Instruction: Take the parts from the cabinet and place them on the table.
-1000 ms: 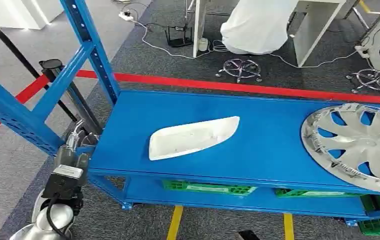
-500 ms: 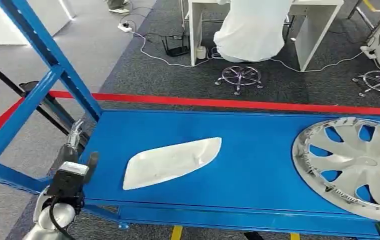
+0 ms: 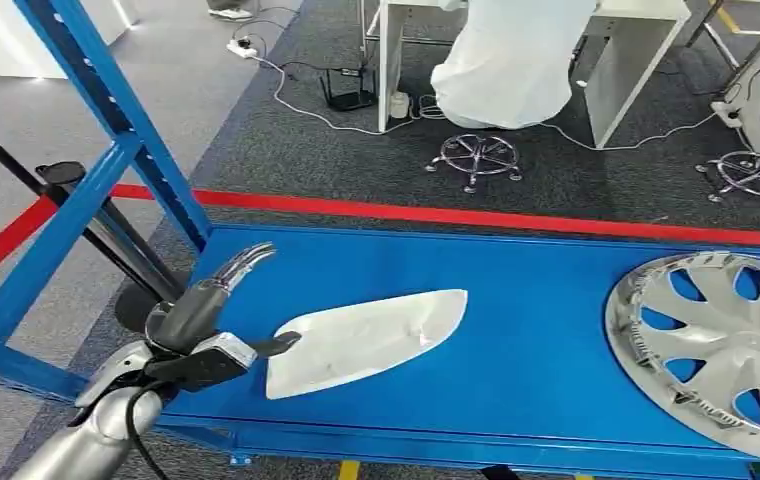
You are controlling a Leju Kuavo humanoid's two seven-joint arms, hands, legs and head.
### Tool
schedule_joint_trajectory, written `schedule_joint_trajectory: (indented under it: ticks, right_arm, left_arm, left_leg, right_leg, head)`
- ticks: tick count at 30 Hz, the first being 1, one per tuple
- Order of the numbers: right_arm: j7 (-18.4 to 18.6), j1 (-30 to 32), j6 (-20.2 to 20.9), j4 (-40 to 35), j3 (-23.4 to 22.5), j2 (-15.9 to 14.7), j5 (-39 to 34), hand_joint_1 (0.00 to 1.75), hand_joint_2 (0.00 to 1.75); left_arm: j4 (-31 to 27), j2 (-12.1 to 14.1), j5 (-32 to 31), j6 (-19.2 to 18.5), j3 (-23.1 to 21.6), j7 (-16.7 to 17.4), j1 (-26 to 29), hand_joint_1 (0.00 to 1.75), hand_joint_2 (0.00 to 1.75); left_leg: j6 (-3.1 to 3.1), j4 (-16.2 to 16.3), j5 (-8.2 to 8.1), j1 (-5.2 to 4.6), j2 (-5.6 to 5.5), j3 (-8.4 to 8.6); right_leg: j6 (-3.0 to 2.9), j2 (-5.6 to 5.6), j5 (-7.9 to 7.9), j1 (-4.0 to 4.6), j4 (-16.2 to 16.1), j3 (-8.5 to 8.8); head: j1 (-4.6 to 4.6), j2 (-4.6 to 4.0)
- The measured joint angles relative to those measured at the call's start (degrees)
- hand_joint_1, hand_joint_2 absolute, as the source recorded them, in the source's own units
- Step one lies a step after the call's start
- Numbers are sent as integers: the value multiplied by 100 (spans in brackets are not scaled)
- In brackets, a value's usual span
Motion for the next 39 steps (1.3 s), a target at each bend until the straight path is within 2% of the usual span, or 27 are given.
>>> schedule_joint_trajectory:
  ticks: [3, 8, 22, 25, 31, 36, 39]
  right_arm:
    - [0, 0, 2, 0, 0, 0, 0, 0, 175]
    - [0, 1, 2, 0, 4, 0, 0, 0, 175]
    - [0, -1, 9, 0, 39, 0, 0, 0, 175]
    - [2, -2, 11, 0, 44, 0, 11, 0, 175]
    - [33, -20, 28, 0, 55, 0, 9, 0, 175]
    - [35, -22, 26, 0, 55, 0, 7, 0, 175]
    - [35, -22, 26, 0, 55, 0, 7, 0, 175]
  left_arm:
    - [31, 20, 0, -2, -44, -2, -23, 0, 175]
    - [57, 59, 0, -2, -72, -2, -48, 0, 175]
    - [100, 87, 0, -2, -103, -2, -76, 0, 175]
    - [107, 113, -7, -250, -174, -37, -125, 0, 175]
    - [142, 234, 160, -770, -623, -232, -473, 0, 175]
    - [68, 457, 557, -1174, -985, -339, -655, 0, 175]
    - [11, 598, 634, -1235, -1103, -350, -712, 0, 175]
  left_leg:
    - [7, 0, -5, 0, 0, 0]
    - [20, 0, -13, 1, 0, 0]
    - [19, -5, -13, 10, 0, 0]
    - [20, -5, -14, 10, 0, 0]
    - [20, -5, -13, 10, 0, 1]
    - [20, -5, -13, 10, 0, 1]
    - [20, -6, -13, 11, 0, 1]
  right_leg:
    - [36, 0, 3, -1, -19, 7]
    - [59, -1, 1, -2, -23, 7]
    - [57, 0, -7, 6, -22, 6]
    - [57, -3, -8, 6, -22, 5]
    - [58, -2, -7, 6, -22, 8]
    - [57, -1, -7, 6, -21, 8]
    - [57, -2, -7, 7, -21, 7]
  head:
    - [-2, 0]
    - [-2, 0]
    - [-4, 0]
    - [-2, 0]
    - [-2, 0]
    - [-4, 0]
    - [-4, 0]
